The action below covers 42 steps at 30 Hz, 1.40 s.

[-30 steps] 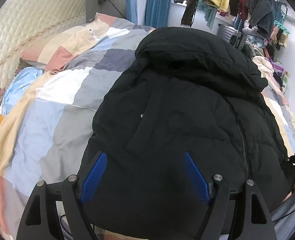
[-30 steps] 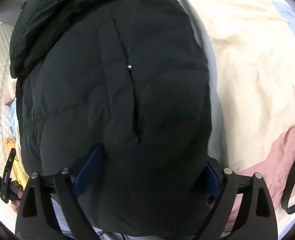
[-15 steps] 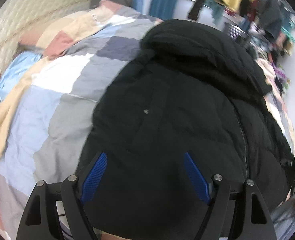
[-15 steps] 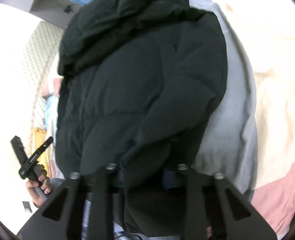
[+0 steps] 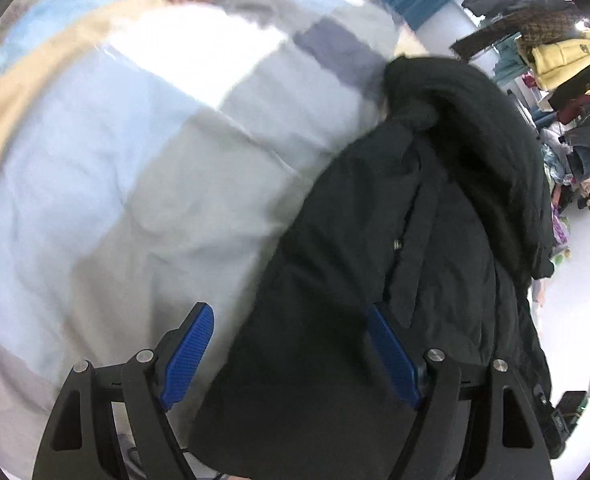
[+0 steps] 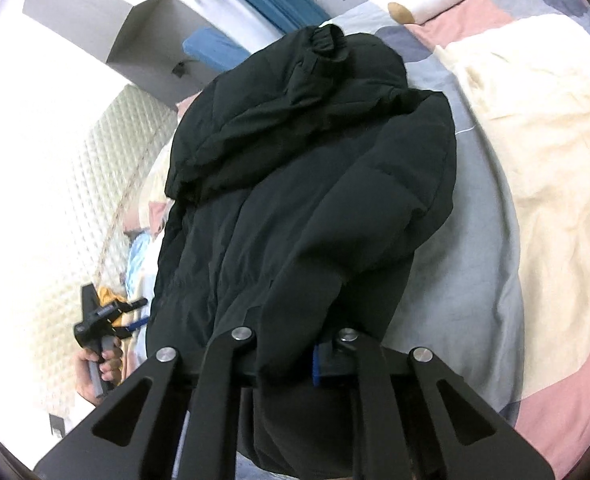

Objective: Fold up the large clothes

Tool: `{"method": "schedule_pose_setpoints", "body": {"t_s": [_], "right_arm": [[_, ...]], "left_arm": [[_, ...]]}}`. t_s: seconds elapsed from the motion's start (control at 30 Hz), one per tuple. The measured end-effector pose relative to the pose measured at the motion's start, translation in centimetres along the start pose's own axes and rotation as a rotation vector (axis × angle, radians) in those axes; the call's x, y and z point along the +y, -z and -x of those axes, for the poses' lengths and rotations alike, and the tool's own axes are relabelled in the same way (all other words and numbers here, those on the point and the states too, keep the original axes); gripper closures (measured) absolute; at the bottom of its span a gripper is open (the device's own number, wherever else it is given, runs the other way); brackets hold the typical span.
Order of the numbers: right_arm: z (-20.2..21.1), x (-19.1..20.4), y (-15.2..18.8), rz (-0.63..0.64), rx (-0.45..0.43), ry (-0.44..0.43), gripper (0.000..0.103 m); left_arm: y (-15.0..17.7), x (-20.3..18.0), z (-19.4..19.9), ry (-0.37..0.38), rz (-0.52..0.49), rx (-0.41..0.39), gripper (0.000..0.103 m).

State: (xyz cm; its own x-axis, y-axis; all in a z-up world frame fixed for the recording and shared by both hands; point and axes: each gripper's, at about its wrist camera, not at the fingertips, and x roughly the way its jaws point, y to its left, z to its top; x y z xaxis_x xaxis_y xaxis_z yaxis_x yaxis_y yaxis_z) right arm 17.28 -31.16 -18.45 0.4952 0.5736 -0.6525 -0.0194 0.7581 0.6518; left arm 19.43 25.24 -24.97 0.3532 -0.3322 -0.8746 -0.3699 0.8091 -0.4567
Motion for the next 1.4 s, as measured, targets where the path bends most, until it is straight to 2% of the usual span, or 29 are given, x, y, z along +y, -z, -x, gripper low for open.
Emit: {"method": "schedule_pose_setpoints", "body": {"t_s": [0.2, 0.33, 0.4, 0.43, 0.5, 0.53, 0.7, 0.77, 0.8, 0.87, 0.9, 0.93, 1.03, 1.13, 1.2, 1.23, 1.3, 1.4], "right_arm": [[-1.7, -2.1, -0.1, -0.147, 0.056, 0.029, 0.084], [-3.5, -3.8, 0.4, -0.246, 0.149, 0.133, 0.074], [-4.2, -5.0, 0.8, -0.313, 0.177, 0.188, 0.056], [-4.4, -5.3, 0.9, -0.331, 0.186, 0.204, 0.052], [-4.7, -5.8, 1.2, -0.354, 0.199, 0.230, 0.031], [-4.8, -5.9, 1.3, -0.360, 0.208, 0.245, 0.027], [-5.6, -5.5, 2.0, -0.340, 0.265, 0.224, 0.023], [-5.7, -4.9, 2.3, -0.305, 0.283, 0.202, 0.022], [-5.5, -4.4, 2.4, -0.292, 0.270, 0.162, 0.022], [-5.2, -3.7, 2.5, -0.266, 0.265, 0.111, 0.022], [-4.8, -3.4, 2.5, -0.251, 0.243, 0.066, 0.022], [-4.6, -3.2, 2.5, -0.243, 0.237, 0.058, 0.022], [-4.5, -3.3, 2.7, -0.240, 0.238, 0.071, 0.029], [-4.4, -3.3, 2.8, -0.230, 0.236, 0.123, 0.052], [-3.8, -3.5, 2.7, -0.230, 0.212, 0.132, 0.081], [-3.4, -3.6, 2.5, -0.234, 0.197, 0.141, 0.086], [-2.8, -3.7, 2.0, -0.251, 0.161, 0.124, 0.090], [-2.0, -3.2, 1.5, -0.245, 0.133, 0.096, 0.093]], "left_arm": [[0.0, -0.3, -1.9, 0.014, 0.009, 0.072, 0.024], [-0.1, 1.0, -2.6, 0.082, 0.073, 0.116, 0.024], [-0.1, 1.4, -2.9, 0.103, 0.096, 0.132, 0.024], [-0.1, 1.4, -3.0, 0.106, 0.099, 0.135, 0.024], [0.0, 1.3, -3.2, 0.112, 0.095, 0.139, 0.023], [0.0, 1.3, -3.2, 0.122, 0.096, 0.144, 0.023], [-0.2, 0.9, -3.0, 0.280, 0.074, 0.153, 0.024], [0.0, -0.1, -2.8, 0.387, 0.040, 0.166, 0.024], [0.1, -0.7, -2.6, 0.408, 0.019, 0.167, 0.024], [0.3, -1.8, -2.5, 0.397, -0.028, 0.169, 0.024], [0.4, -2.2, -2.6, 0.375, -0.045, 0.175, 0.024], [0.5, -2.5, -3.0, 0.355, -0.053, 0.187, 0.024], [0.4, -2.5, -3.7, 0.323, -0.044, 0.216, 0.028], [0.2, -2.3, -3.8, 0.325, -0.022, 0.215, 0.042], [0.4, -1.8, -3.7, 0.350, -0.015, 0.211, 0.060], [0.5, -1.8, -3.4, 0.360, -0.013, 0.200, 0.067], [0.7, -2.1, -3.1, 0.370, -0.025, 0.185, 0.084], [0.8, -2.6, -1.5, 0.405, -0.034, 0.136, 0.092]]}}
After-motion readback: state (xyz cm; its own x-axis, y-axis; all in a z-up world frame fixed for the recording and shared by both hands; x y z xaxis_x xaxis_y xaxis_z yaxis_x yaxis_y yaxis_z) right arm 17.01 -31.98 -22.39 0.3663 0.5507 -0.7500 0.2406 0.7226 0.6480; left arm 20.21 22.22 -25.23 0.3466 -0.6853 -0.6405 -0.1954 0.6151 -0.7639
